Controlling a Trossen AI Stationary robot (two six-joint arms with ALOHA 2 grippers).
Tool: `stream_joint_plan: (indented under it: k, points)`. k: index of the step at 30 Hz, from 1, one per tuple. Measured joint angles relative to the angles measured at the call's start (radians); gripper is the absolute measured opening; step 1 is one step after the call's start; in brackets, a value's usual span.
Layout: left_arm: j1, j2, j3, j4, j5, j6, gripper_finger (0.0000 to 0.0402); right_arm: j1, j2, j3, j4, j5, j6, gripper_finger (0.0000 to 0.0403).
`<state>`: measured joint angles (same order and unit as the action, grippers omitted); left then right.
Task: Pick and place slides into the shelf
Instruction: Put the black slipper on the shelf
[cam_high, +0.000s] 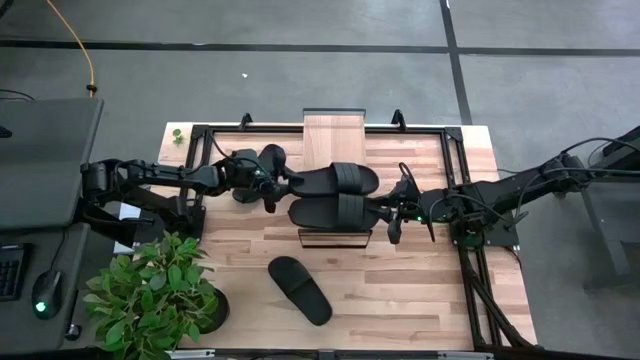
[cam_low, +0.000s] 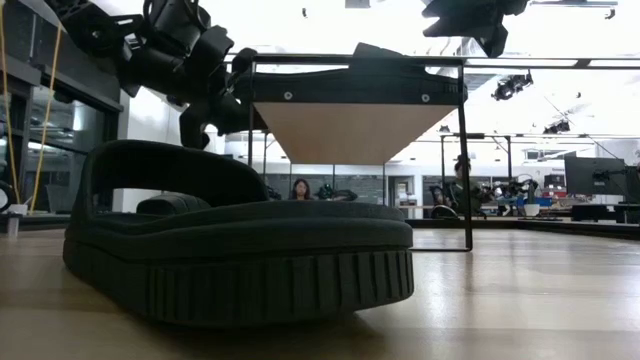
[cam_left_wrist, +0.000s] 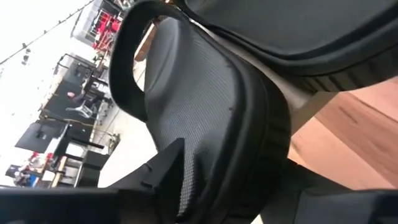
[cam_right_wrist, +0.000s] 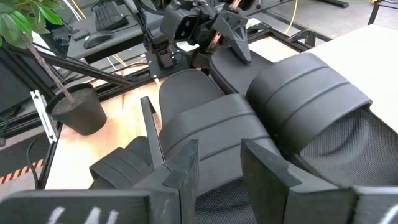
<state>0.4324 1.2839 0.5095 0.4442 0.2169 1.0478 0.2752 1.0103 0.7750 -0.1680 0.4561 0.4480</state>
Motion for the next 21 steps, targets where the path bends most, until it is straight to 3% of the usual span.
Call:
stream_joint_plan:
  k: [7, 14, 21]
  points:
    - [0.000, 0.000, 0.000, 0.007, -0.005, -0.033, 0.0222, 0.000, 0.000, 0.000, 0.000, 0.000, -0.001, 0.0110]
    - [-0.001, -0.002, 0.001, -0.010, -0.083, -0.113, 0.0283, 0.000, 0.000, 0.000, 0.000, 0.001, -0.002, 0.0110]
    - [-0.001, 0.001, -0.001, -0.067, -0.147, -0.128, 0.0303, 0.000, 0.000, 0.000, 0.000, 0.005, -0.003, 0.0110]
